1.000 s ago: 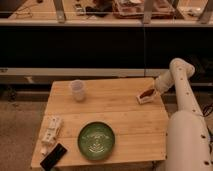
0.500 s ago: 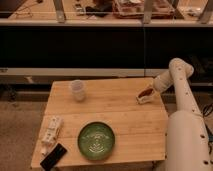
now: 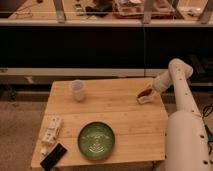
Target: Place the pepper on the white sponge
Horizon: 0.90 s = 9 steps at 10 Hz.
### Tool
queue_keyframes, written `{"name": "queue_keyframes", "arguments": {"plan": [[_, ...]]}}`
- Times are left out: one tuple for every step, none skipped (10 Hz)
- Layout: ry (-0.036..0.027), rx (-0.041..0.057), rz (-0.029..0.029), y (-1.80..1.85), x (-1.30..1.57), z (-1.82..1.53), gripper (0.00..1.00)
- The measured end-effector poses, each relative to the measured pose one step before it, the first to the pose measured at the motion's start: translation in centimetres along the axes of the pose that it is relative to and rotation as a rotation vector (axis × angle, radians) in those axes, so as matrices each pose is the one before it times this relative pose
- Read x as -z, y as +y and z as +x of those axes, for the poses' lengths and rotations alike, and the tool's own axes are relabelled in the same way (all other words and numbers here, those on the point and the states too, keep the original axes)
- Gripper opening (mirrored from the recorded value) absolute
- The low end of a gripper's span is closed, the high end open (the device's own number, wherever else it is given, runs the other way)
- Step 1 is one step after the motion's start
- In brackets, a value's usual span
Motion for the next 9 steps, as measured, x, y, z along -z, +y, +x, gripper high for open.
{"name": "queue_keyframes", "arguments": {"plan": [[0.00145, 0.00044, -0.00116, 0.028, -0.047, 0.035, 0.09], [0.00130, 0.00025, -0.00266, 0.124, -0.125, 0.083, 0.09], [0.00152, 0.00095, -0.00200, 0.039, -0.054, 0.024, 0.09], [0.00170, 0.00078, -0.00351, 0.066, -0.107, 0.020, 0.12], [0.00319, 0.00040, -0.00251, 0.044, -0.016, 0.059, 0.21], [0.00216, 0.00017, -0.00180, 0.028, -0.038, 0.043, 0.29], [0.00152, -0.00195, -0.00135, 0.008, -0.031, 0.012, 0.39], [0.00163, -0.00452, -0.00335, 0.055, -0.066, 0.010, 0.51], [0.00066, -0.00304, -0.00267, 0.058, -0.059, -0.001, 0.60]]}}
